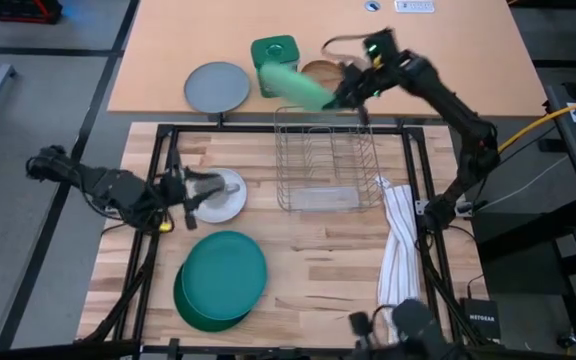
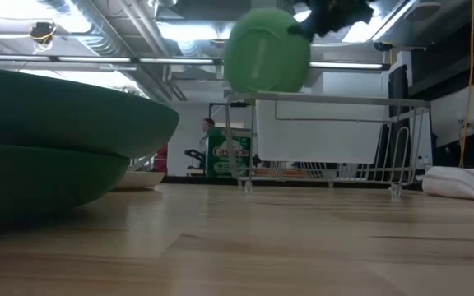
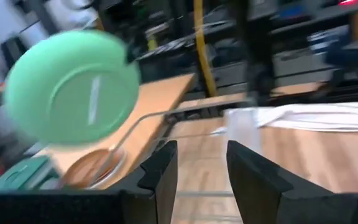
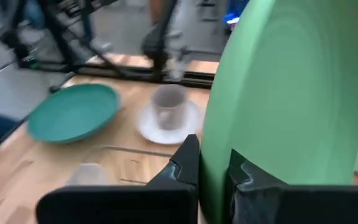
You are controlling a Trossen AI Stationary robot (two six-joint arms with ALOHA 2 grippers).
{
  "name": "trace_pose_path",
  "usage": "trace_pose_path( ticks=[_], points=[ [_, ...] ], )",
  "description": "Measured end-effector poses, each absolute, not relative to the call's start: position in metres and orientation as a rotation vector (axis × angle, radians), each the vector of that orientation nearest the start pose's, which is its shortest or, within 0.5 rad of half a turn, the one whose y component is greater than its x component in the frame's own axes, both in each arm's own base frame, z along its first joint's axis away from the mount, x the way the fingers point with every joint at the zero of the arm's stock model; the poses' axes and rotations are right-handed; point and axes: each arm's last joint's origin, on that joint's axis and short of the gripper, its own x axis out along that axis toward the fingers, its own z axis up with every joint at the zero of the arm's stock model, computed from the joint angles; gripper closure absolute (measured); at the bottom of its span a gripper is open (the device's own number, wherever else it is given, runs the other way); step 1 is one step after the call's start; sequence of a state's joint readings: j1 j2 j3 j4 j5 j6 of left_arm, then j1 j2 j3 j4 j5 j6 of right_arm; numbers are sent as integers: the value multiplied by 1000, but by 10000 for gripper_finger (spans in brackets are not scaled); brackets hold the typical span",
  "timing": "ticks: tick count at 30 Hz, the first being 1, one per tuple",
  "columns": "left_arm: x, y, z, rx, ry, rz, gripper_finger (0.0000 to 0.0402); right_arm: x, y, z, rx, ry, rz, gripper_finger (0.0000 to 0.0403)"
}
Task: Sort dishes
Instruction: Put the light green plate into the dish rack
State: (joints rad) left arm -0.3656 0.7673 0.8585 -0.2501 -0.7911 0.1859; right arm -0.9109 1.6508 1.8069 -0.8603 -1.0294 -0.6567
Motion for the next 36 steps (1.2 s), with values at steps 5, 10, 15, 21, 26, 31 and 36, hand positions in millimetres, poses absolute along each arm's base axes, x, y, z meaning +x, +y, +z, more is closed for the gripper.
trace_pose_path(
  ticks=[5, 10, 15, 21, 26, 31, 36],
  points=[
    [154, -34, 355, 256, 174, 441, 272, 198, -271, 411, -18, 262, 234, 389],
    [154, -32, 354, 229, 173, 464, 273, 177, -284, 412, 42, 113, 352, 389],
    [155, -31, 354, 213, 172, 473, 273, 158, -298, 409, 86, 36, 379, 388],
    [156, -31, 353, 202, 173, 475, 273, 149, -320, 391, 252, 48, 350, 388],
    [156, -31, 353, 202, 173, 477, 273, 154, -336, 364, 392, 73, 343, 388],
    [156, -31, 353, 185, 169, 477, 273, 159, -347, 342, 503, 93, 343, 388],
    [156, -31, 353, 177, 168, 479, 273, 159, -349, 328, 624, 114, 339, 388]
  ],
)
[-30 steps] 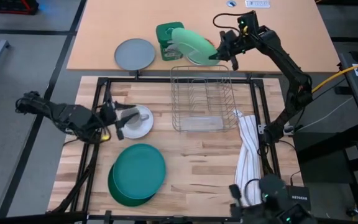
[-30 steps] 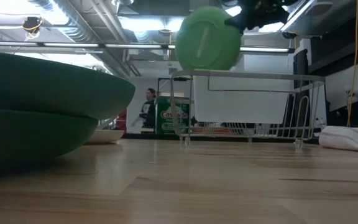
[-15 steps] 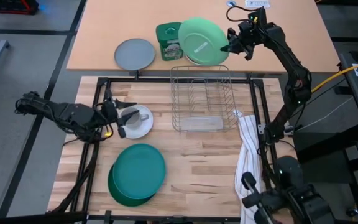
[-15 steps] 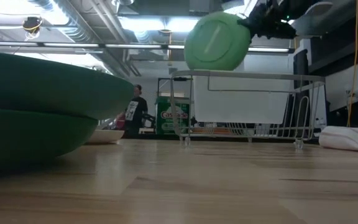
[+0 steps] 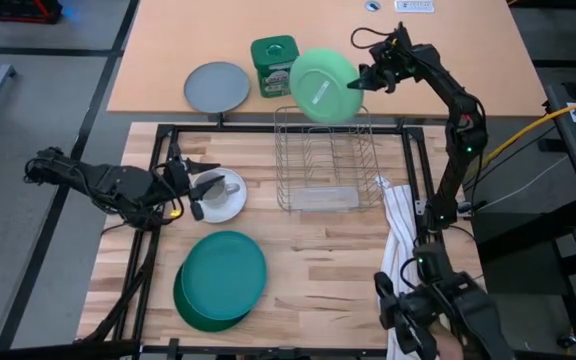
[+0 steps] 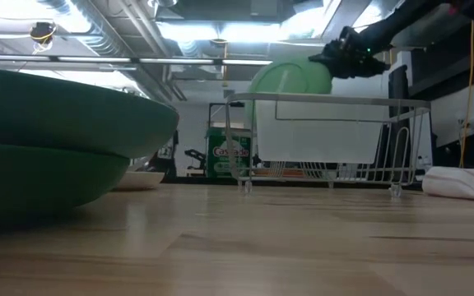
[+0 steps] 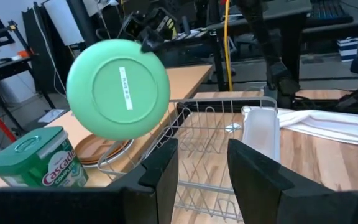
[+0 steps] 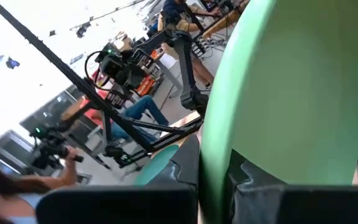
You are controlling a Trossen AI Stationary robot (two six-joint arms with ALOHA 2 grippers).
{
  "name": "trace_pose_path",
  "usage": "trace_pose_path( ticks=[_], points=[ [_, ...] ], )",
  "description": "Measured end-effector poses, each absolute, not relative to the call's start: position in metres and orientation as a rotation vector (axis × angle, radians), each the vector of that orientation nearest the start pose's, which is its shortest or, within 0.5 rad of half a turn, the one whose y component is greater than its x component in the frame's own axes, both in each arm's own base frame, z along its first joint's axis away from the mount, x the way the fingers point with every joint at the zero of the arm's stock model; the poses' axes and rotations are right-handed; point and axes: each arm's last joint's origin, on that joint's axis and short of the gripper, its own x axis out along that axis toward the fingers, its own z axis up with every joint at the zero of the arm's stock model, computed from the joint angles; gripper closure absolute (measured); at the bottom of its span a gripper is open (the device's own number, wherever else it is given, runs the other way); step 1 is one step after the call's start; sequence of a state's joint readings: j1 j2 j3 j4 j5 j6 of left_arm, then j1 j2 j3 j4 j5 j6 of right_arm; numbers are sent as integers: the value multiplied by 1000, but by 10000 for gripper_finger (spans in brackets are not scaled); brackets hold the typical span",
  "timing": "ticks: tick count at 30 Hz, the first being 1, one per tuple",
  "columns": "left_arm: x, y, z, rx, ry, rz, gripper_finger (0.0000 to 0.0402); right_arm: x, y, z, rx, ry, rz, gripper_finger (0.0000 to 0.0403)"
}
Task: Sort dishes
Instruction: Put the light green plate into the dish rack
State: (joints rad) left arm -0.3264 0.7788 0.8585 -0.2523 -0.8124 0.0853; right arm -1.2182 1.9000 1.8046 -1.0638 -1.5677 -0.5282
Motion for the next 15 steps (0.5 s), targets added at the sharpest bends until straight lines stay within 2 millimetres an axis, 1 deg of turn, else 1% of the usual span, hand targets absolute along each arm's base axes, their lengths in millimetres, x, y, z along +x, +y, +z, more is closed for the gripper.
trace_pose_path(
  ticks=[3, 9, 15],
  points=[
    [156, -31, 353, 178, 168, 478, 273, 159, -348, 321, 691, 126, 336, 388],
    [156, -31, 353, 180, 169, 479, 273, 158, -345, 319, 757, 138, 335, 388],
    [156, -31, 353, 178, 169, 478, 273, 169, -334, 316, 829, 221, 328, 388]
  ],
)
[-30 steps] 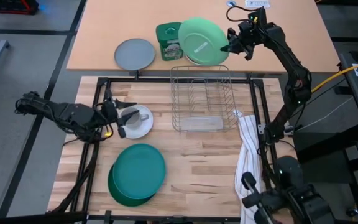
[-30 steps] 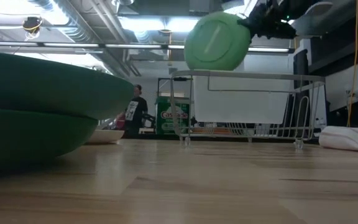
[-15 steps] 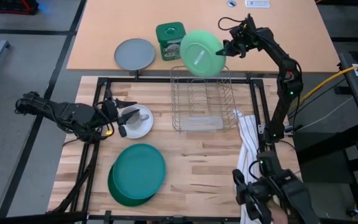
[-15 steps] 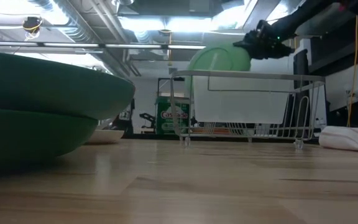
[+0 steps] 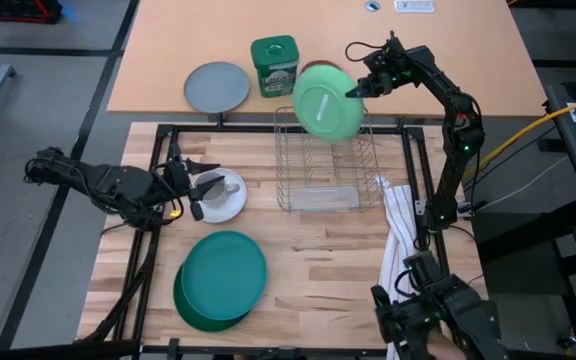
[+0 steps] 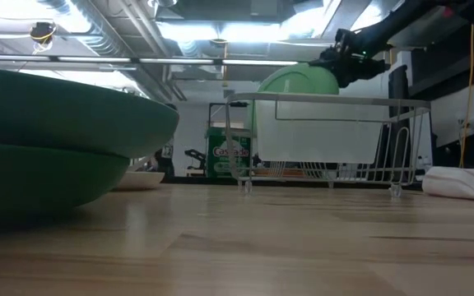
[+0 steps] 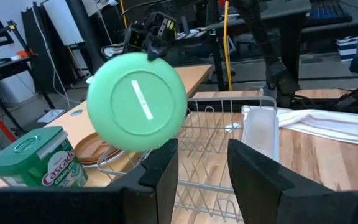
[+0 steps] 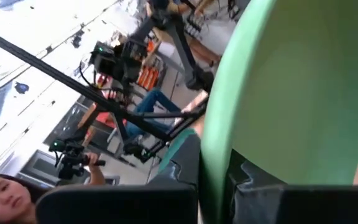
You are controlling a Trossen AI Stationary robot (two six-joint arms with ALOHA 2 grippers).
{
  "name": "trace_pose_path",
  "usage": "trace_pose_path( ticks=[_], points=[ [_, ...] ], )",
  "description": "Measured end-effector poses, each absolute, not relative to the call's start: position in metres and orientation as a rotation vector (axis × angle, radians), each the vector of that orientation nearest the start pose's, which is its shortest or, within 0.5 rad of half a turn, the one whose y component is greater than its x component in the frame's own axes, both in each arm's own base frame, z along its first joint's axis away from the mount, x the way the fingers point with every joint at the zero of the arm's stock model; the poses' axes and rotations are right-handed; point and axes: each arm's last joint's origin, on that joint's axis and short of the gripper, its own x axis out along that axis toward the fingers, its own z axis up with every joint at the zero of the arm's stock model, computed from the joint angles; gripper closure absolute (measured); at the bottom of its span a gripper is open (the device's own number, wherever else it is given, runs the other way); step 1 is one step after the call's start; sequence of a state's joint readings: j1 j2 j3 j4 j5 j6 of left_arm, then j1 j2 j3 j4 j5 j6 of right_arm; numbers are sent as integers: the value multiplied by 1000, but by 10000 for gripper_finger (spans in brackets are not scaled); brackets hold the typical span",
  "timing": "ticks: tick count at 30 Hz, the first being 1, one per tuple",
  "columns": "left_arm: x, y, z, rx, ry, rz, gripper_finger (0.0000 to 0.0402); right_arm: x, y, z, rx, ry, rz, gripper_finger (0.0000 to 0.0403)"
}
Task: Sort dishes
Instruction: Put the light green plate into the dish rack
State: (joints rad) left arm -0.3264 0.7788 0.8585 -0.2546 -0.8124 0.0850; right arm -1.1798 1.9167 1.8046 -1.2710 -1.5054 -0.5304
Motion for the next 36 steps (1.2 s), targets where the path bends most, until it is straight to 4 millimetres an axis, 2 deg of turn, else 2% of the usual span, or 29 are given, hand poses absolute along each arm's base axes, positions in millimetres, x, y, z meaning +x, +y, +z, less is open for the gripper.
trace_pose_path(
  ticks=[5, 9, 14, 17, 24, 30, 36],
  points=[
    [157, -30, 353, 179, 171, 482, 273, 186, -324, 314, 793, 285, 349, 388],
    [165, -24, 349, 156, 190, 537, 273, 199, -316, 313, 760, 309, 380, 388],
    [181, -3, 343, 126, 209, 656, 273, 207, -311, 312, 744, 353, 383, 388],
    [192, 16, 345, 81, 167, 657, 273, 209, -310, 312, 744, 360, 386, 388],
    [218, 76, 341, -5, 64, 483, 273, 209, -309, 312, 745, 361, 386, 388],
    [233, 138, 322, -68, 11, 394, 273, 209, -309, 312, 744, 361, 386, 388],
    [238, 202, 299, -136, 11, 344, 273, 209, -309, 313, 755, 339, 402, 388]
  ],
)
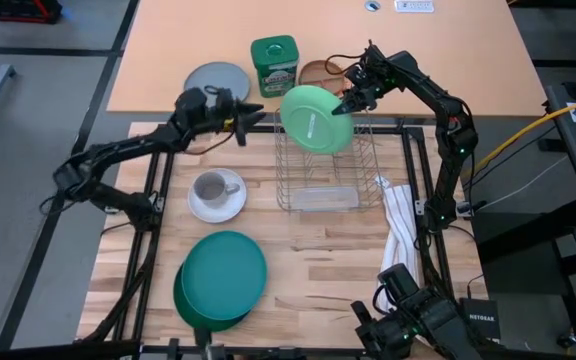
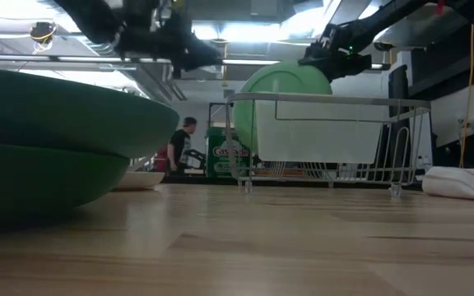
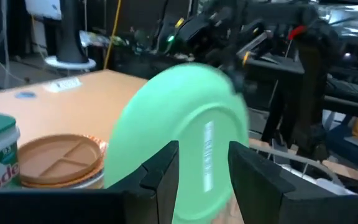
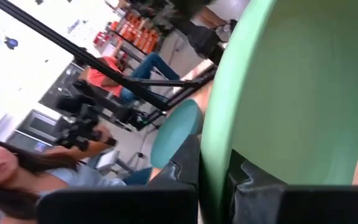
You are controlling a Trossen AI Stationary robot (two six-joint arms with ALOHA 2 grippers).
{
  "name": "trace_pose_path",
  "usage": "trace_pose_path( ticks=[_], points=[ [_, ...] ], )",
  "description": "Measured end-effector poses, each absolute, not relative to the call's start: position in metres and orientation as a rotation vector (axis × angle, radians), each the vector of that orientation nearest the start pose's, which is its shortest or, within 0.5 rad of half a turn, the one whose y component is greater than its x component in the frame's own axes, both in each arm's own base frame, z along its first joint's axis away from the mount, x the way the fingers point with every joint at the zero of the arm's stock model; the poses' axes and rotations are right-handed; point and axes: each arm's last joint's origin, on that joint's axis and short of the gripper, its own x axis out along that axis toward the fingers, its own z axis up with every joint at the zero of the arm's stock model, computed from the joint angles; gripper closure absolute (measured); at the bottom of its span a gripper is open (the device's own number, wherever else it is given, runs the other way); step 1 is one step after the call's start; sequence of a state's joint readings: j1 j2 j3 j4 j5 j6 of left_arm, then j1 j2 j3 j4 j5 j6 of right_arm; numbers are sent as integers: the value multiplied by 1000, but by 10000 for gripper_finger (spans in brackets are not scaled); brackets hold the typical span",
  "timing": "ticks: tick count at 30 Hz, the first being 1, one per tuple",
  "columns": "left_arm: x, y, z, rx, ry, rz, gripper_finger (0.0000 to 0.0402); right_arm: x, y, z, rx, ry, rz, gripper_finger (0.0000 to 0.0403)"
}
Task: Sort dishes
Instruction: Put the light green plate into the dish rack
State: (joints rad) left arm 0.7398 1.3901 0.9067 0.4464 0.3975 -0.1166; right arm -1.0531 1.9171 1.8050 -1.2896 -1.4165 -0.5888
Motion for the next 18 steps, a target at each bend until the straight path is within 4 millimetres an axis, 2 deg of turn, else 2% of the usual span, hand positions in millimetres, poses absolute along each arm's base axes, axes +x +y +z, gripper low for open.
trace_pose_path(
  ticks=[4, 8, 12, 18],
  points=[
    [241, 236, 287, -152, 41, 297, 273, 213, -305, 313, 768, 338, 422, 388],
    [245, 261, 282, -160, 55, 272, 273, 221, -298, 313, 773, 352, 449, 388],
    [243, 277, 284, -152, 49, 202, 273, 231, -291, 313, 766, 370, 478, 388],
    [230, 289, 288, -115, 41, 124, 273, 242, -282, 313, 741, 390, 511, 388]
  ],
)
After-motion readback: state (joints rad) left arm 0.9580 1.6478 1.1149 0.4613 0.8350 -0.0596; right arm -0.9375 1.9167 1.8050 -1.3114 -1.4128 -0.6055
